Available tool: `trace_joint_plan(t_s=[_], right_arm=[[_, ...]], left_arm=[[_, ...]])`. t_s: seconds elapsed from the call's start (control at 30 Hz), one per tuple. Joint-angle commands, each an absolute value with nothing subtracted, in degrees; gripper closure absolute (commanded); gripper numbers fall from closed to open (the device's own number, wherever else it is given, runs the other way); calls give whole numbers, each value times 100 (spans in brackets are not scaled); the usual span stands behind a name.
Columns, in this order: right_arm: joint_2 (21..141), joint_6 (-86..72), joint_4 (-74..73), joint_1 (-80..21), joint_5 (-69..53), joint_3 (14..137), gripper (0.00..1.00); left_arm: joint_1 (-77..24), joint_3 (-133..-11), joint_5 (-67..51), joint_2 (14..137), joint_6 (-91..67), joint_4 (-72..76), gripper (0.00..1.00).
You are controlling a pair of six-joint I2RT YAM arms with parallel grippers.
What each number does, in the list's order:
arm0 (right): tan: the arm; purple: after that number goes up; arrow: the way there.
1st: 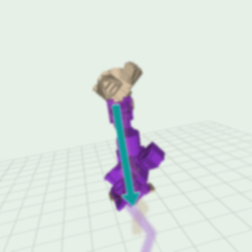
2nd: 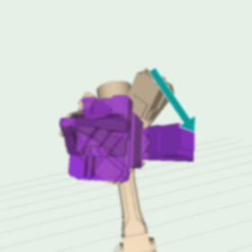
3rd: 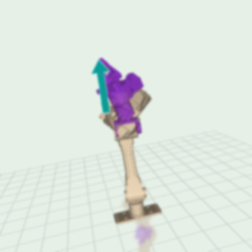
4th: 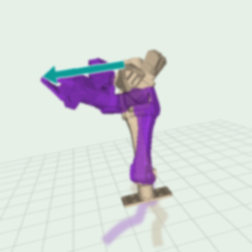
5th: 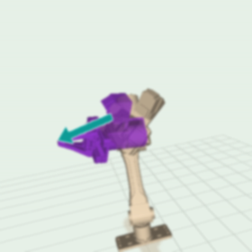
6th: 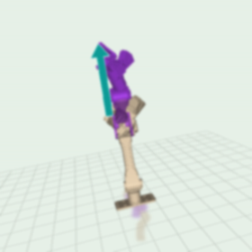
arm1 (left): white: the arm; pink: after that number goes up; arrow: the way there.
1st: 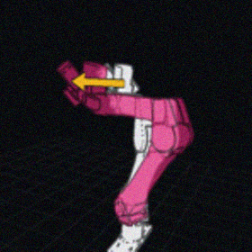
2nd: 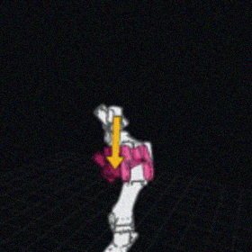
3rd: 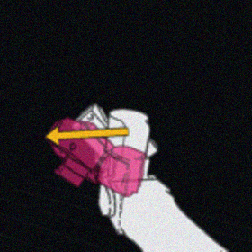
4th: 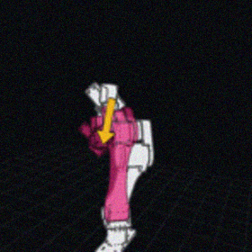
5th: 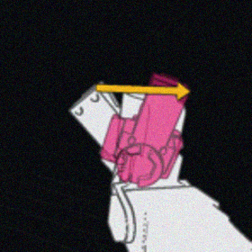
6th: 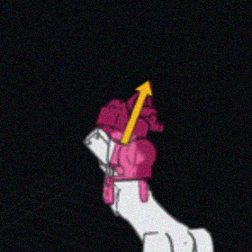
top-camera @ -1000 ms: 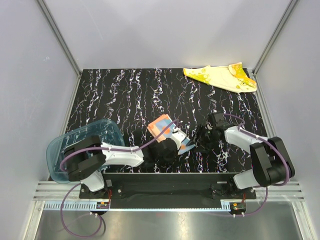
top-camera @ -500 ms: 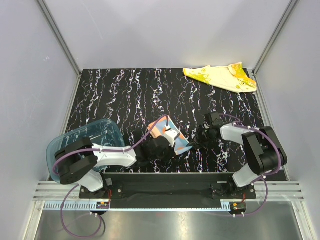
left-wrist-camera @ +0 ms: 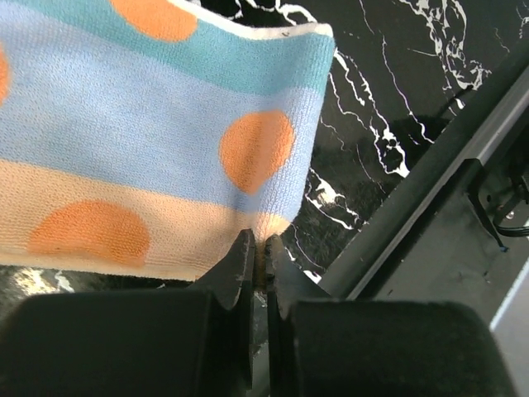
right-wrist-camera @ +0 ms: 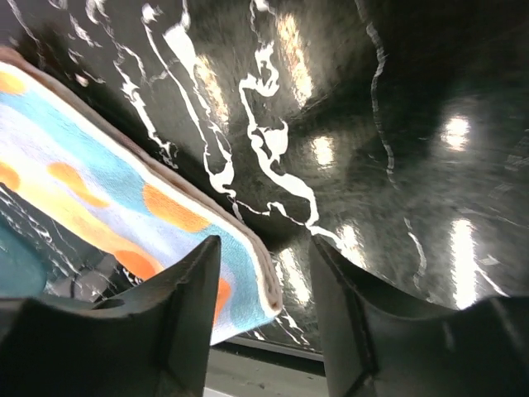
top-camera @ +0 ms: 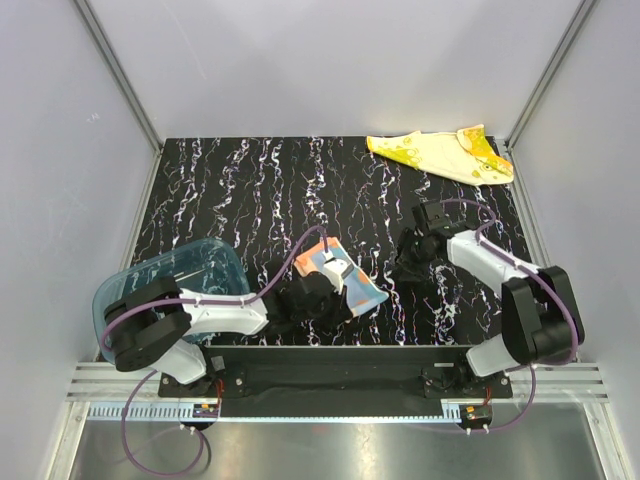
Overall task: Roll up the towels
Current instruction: Roll the towel
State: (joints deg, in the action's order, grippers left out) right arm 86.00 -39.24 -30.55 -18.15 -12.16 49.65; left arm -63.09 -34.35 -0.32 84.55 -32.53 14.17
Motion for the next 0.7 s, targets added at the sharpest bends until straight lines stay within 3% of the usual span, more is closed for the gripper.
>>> trace_joint_plan(t_s=[0.0,0.4,0.67], right_arm=[[8087,-3683,-3682,-1802,-458,5422,44],[7410,-3305,-4245,-1802,-220,5862,41],[7199,-3085,-3736,-1802,-1326,5564,44]], left_arm=[[-6240,-3401,-395,8271,-3699,1775,100],[-5907,-3051,-826,8104,-5175,2373,100],[-5283,-2242,-1687,8437,-6837,3901,100]])
